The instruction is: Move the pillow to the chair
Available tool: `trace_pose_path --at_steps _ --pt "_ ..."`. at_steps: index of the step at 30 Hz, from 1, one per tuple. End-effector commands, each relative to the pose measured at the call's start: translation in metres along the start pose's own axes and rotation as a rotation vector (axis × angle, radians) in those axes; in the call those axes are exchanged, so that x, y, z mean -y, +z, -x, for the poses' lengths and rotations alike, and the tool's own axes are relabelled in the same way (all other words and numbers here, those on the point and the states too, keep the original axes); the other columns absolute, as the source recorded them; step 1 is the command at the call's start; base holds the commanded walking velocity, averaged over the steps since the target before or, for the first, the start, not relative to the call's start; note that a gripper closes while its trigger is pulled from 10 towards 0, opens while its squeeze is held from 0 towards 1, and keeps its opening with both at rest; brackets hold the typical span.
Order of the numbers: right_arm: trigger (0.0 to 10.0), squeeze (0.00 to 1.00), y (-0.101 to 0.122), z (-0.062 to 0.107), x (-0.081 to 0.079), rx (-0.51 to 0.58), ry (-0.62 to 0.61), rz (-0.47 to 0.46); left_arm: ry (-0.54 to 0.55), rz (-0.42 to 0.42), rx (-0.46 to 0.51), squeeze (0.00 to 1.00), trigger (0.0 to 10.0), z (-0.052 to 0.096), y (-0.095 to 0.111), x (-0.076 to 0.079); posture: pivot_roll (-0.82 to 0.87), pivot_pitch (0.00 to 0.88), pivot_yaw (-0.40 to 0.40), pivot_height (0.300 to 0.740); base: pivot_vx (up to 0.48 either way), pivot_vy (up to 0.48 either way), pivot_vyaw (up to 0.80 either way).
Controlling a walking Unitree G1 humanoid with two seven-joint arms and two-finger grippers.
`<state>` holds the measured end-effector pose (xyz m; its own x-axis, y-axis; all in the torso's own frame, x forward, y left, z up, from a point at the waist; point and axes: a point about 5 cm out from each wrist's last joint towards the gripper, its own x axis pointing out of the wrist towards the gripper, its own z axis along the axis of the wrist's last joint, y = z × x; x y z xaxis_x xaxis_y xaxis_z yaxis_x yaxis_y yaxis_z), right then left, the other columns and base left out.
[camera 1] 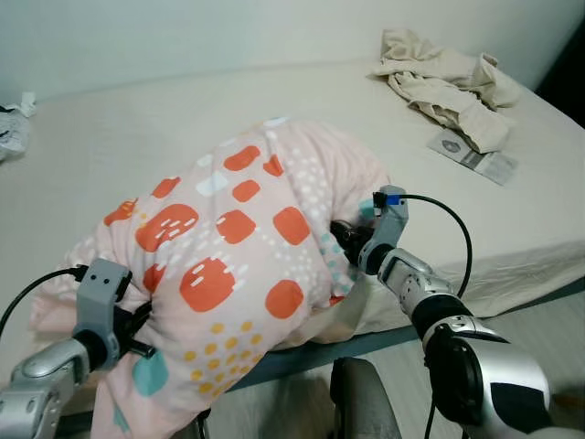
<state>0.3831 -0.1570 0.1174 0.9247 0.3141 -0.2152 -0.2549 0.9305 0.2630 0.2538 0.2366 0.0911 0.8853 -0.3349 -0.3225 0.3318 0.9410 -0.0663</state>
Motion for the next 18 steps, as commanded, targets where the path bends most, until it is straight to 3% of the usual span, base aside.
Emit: trace_pose_path --at_steps 1,6,7,8,11,12,13,16,18 --pt "0.0 0.0 -0.013 0.0 -0.008 -0.008 0.0 0.104 -0.056 0.038 -0.025 0.0 0.0 -0.011 -0.008 0.024 0.05 0.124 -0.058 0.566 0.0 0.0 0.0" --pt "0.0 0.0 -0.009 0.002 -0.009 0.086 -0.06 0.143 0.02 0.117 0.022 0.0 0.0 -0.022 -0.005 0.031 0.03 0.091 -0.044 0.566 0.0 0.0 0.0" --pt "0.0 0.0 0.001 0.002 -0.024 0.188 -0.043 0.154 0.087 0.203 0.069 0.0 0.0 -0.031 0.006 0.035 0.02 0.07 -0.028 0.566 0.0 0.0 0.0" --pt "0.0 0.0 0.001 0.002 -0.024 0.188 -0.043 0.154 0.087 0.203 0.069 0.0 0.0 -0.031 0.006 0.035 0.02 0.07 -0.028 0.566 0.0 0.0 0.0" --pt "0.0 0.0 0.009 0.002 -0.07 0.314 0.132 0.248 0.151 0.299 0.15 0.0 0.0 -0.051 0.031 0.047 0.0 0.055 -0.024 0.566 0.0 0.0 0.0" --pt "0.0 0.0 0.009 0.002 -0.07 0.314 0.132 0.248 0.151 0.299 0.15 0.0 0.0 -0.051 0.031 0.047 0.0 0.055 -0.024 0.566 0.0 0.0 0.0" --pt "0.0 0.0 0.01 0.003 -0.08 0.334 0.174 0.27 0.156 0.305 0.163 0.0 0.0 -0.055 0.035 0.05 0.0 0.055 -0.024 0.566 0.0 0.0 0.0" --pt "0.0 0.0 0.003 0.009 -0.105 0.382 0.288 0.453 0.171 0.326 0.206 0.0 0.0 -0.07 0.046 0.063 0.0 0.039 -0.02 0.566 0.0 0.0 0.0" --pt "0.0 0.0 -0.003 0.011 -0.112 0.391 0.328 0.493 0.21 0.34 0.213 0.0 0.0 -0.075 0.046 0.064 -0.02 0.03 -0.017 0.566 0.0 0.0 0.0"
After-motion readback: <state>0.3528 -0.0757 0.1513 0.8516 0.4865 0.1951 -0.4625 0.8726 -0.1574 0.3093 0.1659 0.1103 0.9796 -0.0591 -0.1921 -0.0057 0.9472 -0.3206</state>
